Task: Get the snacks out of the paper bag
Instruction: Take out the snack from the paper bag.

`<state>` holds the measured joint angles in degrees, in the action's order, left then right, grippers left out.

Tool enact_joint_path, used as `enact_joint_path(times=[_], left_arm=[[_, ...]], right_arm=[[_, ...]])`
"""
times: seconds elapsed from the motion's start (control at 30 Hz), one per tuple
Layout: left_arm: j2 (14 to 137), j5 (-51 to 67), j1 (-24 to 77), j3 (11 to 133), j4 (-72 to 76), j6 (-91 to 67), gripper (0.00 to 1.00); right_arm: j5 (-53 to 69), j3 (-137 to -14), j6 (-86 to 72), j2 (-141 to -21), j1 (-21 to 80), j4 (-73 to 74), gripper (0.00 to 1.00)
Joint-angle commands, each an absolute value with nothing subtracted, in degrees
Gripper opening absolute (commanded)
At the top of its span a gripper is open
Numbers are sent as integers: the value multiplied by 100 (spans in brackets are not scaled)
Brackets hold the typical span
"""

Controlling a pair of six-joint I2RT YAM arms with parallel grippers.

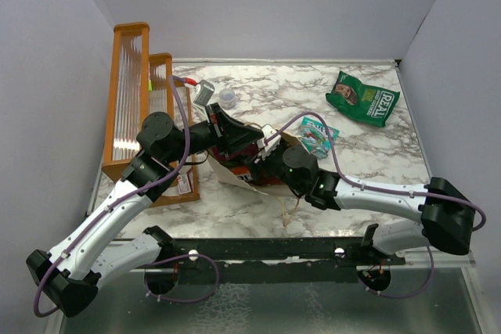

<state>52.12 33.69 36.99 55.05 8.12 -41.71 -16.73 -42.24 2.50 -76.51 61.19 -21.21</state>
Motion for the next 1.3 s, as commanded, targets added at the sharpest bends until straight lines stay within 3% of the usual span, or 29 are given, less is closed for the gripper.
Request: enact_joint_path(times=[0.0, 0.13, 0.37, 0.47, 1.27], left_arm=[[5056, 3429, 3736, 5678, 998, -4225, 0], [5024, 3403, 3737, 5678, 967, -4229, 0], [4955, 3336, 3736, 5662, 840, -4176, 0], [4956, 3293, 3737, 5652, 805, -4148, 0], [4943, 1886, 3735, 5853, -331, -3672, 0]], right_arm=[[-1593, -4193, 104, -8079, 6161, -2893, 69], [-1441, -4366, 79, -8401, 6156, -3033, 59], [-1152, -4475, 12, -8315, 6160, -2814, 15], [-1158, -4468, -49, -8023, 6160, -2574, 2], [-570, -4292, -229, -5534, 6159, -2180, 1]])
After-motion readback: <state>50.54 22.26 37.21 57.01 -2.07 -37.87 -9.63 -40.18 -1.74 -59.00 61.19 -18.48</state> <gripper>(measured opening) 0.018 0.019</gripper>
